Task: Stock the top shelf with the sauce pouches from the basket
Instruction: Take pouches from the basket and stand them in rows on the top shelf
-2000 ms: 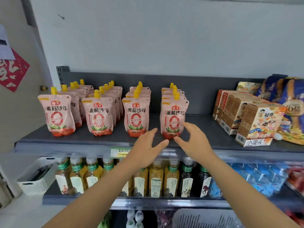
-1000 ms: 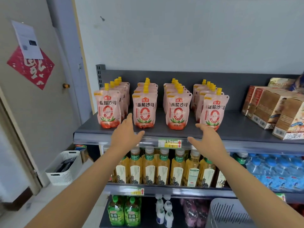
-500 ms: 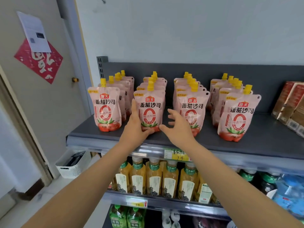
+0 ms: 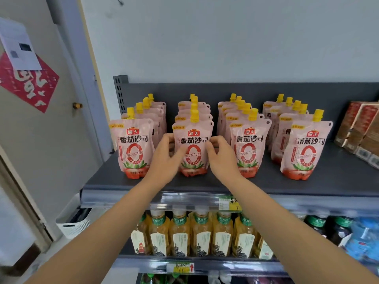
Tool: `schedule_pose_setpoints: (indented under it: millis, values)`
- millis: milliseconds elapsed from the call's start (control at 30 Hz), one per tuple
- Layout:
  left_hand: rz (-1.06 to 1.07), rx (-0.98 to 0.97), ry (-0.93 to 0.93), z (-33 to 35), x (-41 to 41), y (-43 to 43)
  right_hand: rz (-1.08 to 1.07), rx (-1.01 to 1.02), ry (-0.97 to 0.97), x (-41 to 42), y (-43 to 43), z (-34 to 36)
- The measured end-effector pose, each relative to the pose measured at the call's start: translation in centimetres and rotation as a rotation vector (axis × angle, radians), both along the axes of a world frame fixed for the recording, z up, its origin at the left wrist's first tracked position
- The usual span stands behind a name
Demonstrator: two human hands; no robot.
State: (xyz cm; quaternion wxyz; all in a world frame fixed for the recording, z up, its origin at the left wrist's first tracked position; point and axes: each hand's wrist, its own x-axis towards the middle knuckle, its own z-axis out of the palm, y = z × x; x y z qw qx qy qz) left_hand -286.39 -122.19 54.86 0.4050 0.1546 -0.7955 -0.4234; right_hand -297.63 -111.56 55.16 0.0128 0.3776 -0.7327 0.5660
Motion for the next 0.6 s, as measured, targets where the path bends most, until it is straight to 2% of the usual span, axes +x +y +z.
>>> schedule_pose_setpoints:
  millis: [100,333,600]
  values:
    - [0.049,-0.026,0.068,0.4,-0.3,-1.0,-0.023,0.000,-0.003,-0.3,-0.3,-0.2]
    - [0.129,-0.139,0.043,-0.2,-1.0,-2.6,-0.058,0.030,0.055,-0.4,-0.4,-0.1]
    - [0.038,-0.116,-0.028,-0.4,-0.5,-2.8,0.010,0.025,-0.023,-0.9,-0.3,-0.4]
